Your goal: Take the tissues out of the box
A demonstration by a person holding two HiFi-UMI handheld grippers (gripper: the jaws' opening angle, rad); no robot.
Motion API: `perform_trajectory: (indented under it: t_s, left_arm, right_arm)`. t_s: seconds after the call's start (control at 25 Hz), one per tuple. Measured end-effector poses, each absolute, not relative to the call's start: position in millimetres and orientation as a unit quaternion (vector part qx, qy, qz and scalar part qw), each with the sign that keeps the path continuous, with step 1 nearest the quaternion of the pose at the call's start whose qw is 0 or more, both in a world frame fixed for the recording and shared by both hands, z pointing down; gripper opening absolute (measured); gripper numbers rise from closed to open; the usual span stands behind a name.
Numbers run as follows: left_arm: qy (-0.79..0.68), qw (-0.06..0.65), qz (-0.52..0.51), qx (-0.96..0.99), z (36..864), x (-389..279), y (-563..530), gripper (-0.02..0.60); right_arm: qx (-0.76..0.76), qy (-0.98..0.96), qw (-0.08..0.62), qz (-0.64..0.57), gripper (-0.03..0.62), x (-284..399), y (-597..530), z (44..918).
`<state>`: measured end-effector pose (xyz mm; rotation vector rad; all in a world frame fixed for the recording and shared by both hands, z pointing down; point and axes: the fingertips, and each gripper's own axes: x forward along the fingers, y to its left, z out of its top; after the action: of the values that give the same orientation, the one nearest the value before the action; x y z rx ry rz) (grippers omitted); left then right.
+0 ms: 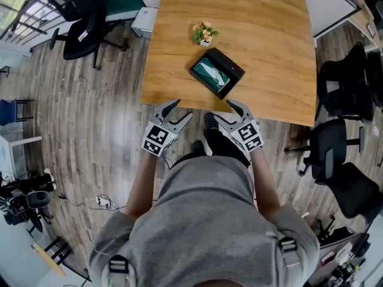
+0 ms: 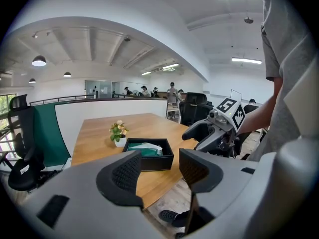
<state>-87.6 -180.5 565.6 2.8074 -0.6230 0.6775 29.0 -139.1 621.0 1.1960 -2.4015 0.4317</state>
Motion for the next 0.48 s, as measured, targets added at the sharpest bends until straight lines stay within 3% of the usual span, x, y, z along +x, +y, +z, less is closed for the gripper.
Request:
perform_trajectory:
  t_s: [0.48]
  left_arm:
    - [-0.232,0.106,0.237,0.937,581.2,-49.1,-216.7,0.253]
  right_arm:
    - [0.371,-0.888,0.218,0.166,0.273,44.7,-198.4,638.7]
